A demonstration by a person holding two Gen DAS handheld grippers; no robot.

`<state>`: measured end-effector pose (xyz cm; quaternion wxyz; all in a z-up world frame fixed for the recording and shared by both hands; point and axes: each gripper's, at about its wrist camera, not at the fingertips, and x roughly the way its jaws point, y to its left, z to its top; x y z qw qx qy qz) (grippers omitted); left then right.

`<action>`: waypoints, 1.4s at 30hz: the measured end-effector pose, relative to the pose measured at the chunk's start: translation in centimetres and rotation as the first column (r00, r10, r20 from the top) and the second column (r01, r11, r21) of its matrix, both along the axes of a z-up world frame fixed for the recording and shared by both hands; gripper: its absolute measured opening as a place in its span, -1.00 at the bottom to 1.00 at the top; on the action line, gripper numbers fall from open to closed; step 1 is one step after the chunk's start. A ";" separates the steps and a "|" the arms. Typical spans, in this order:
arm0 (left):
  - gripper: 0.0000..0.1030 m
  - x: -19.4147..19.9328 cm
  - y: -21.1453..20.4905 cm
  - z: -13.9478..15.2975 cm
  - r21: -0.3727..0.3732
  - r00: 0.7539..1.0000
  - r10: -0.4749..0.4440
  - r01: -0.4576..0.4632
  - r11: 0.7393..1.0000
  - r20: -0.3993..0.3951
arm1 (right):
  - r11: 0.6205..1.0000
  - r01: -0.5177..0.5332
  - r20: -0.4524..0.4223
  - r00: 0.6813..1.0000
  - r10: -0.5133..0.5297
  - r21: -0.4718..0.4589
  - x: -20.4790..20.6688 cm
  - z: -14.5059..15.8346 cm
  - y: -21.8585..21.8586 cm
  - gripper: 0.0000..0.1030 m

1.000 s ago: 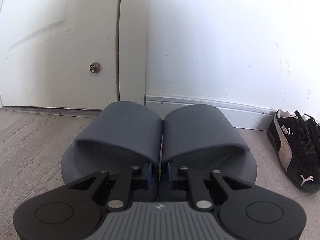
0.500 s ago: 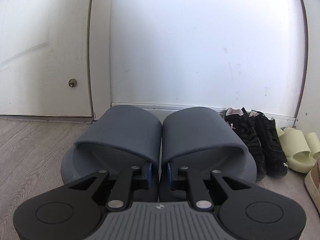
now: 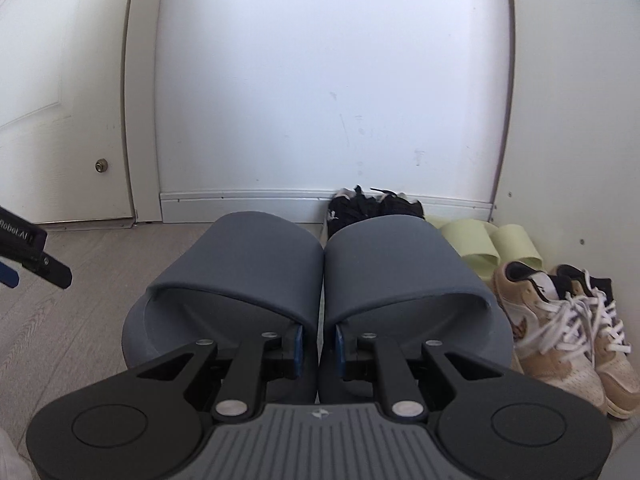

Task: Organize scattered shoes
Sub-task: 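Lower the grey slides in front of the black Puma sneakers with the right gripper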

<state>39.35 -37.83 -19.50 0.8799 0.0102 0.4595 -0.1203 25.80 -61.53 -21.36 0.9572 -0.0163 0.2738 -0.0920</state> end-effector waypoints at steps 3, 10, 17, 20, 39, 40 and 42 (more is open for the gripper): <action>0.80 -0.4 -0.8 -0.1 0.007 1.000 -0.011 0.011 1.000 0.001 | 0.999 0.034 -0.029 0.999 -0.034 0.000 -1.6 -0.9 -1.2 -0.64; 0.80 0.1 -1.0 -1.1 -0.004 0.999 0.000 0.000 1.000 -0.032 | 0.998 0.059 -0.046 0.997 -0.058 0.012 -2.6 -2.9 -3.2 -0.62; 0.80 0.1 -0.8 -1.2 0.001 0.999 0.007 -0.007 1.000 -0.034 | 0.989 0.087 -0.060 0.995 -0.081 0.115 -1.2 -3.7 -5.9 -0.62; 0.80 0.0 -0.7 -1.5 0.005 0.999 0.010 -0.010 1.000 -0.045 | 0.979 0.125 -0.077 0.990 -0.114 0.161 -0.9 -4.2 -7.1 -0.62; 0.80 -0.8 -0.6 -2.5 0.019 0.998 0.017 -0.015 1.000 -0.061 | 0.986 0.163 -0.110 0.980 -0.166 -0.037 -1.3 -6.8 -4.9 -0.28; 0.80 -0.8 -0.5 -2.6 0.019 0.998 0.020 -0.019 1.000 -0.062 | 0.986 0.162 -0.115 0.980 -0.165 -0.038 -1.2 -6.8 -4.8 -0.24; 0.80 -0.7 -0.2 -2.7 0.011 0.998 0.021 -0.020 1.000 -0.066 | 0.986 0.160 -0.131 0.978 -0.163 -0.037 -1.1 -6.7 -4.6 -0.22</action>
